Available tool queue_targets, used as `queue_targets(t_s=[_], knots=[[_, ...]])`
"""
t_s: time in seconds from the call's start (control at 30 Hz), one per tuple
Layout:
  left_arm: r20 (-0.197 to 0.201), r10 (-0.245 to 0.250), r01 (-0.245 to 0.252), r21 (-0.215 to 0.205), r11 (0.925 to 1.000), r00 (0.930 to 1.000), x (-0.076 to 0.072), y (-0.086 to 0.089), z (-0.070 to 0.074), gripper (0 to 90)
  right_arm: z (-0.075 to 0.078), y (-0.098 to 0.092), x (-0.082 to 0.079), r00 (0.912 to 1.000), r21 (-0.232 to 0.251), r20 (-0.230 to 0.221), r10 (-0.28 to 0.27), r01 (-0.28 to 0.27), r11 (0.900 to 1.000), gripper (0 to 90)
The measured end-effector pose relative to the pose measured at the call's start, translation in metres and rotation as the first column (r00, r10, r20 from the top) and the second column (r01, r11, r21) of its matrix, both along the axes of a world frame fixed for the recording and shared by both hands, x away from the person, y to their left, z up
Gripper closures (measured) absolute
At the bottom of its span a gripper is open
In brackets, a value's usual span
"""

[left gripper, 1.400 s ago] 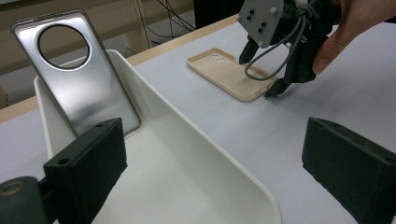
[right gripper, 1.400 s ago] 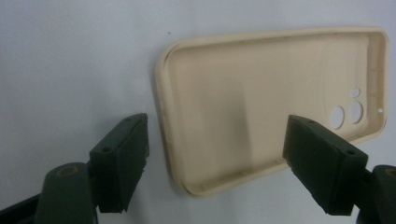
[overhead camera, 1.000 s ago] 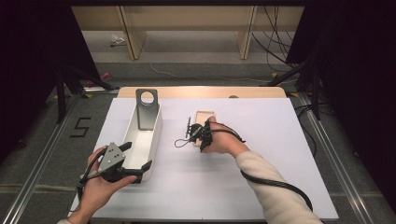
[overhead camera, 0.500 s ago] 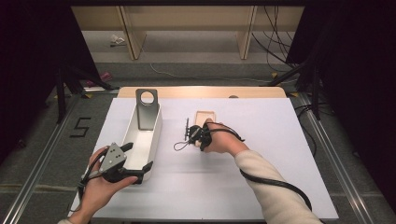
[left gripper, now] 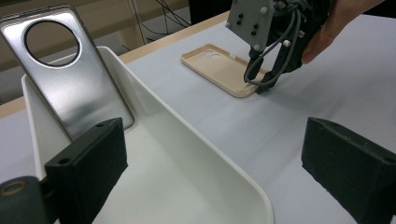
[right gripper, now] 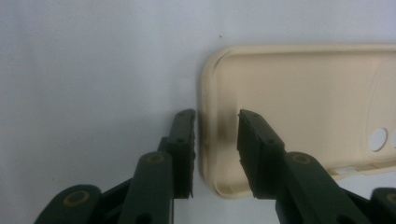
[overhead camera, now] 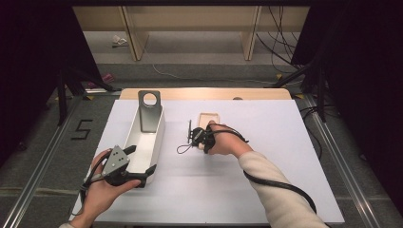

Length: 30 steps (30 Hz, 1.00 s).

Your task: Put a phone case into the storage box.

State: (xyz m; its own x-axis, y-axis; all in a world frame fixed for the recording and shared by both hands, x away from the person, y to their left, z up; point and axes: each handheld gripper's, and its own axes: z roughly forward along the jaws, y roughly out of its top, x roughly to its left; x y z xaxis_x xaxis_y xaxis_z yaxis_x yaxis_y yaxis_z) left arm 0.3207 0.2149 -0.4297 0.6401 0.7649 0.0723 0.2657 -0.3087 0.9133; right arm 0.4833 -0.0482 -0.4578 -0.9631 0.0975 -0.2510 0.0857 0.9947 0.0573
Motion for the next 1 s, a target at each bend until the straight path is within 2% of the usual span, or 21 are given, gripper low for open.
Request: queue_targets(t_s=[0.17, 0.27, 0.43, 0.83, 1.0], knots=[[0.002, 0.0, 0.0, 0.002, 1.0, 1.0, -0.0002, 0.0, 0.0004, 6.4, -0.0007, 0.0006, -0.0014, 0.9997, 0.001, -0.025, 0.001, -0.001, 1.0, 77.2], [0.002, -0.001, 0.001, 0.002, 1.0, 1.0, -0.0002, -0.0003, 0.0003, 6.4, -0.0005, 0.0017, -0.0022, 0.9995, -0.014, -0.026, 0.019, -0.019, 1.0, 79.8], [0.002, -0.002, 0.002, 0.002, 1.0, 1.0, -0.0001, -0.0004, 0.0002, 6.4, -0.001, 0.0017, -0.0021, 0.9995, -0.013, -0.019, 0.024, -0.024, 1.0, 84.6], [-0.002, -0.004, 0.004, -0.001, 1.0, 1.0, -0.0003, -0.001, -0.0003, 6.5, -0.0011, 0.0012, -0.0038, 0.9995, -0.016, -0.006, 0.032, -0.032, 0.999, 85.2], [-0.004, -0.004, 0.004, -0.001, 1.0, 1.0, 0.0, -0.0011, -0.0008, 6.5, -0.0017, -0.001, -0.0046, 0.9993, 0.004, 0.004, 0.038, -0.038, 0.999, 85.5]])
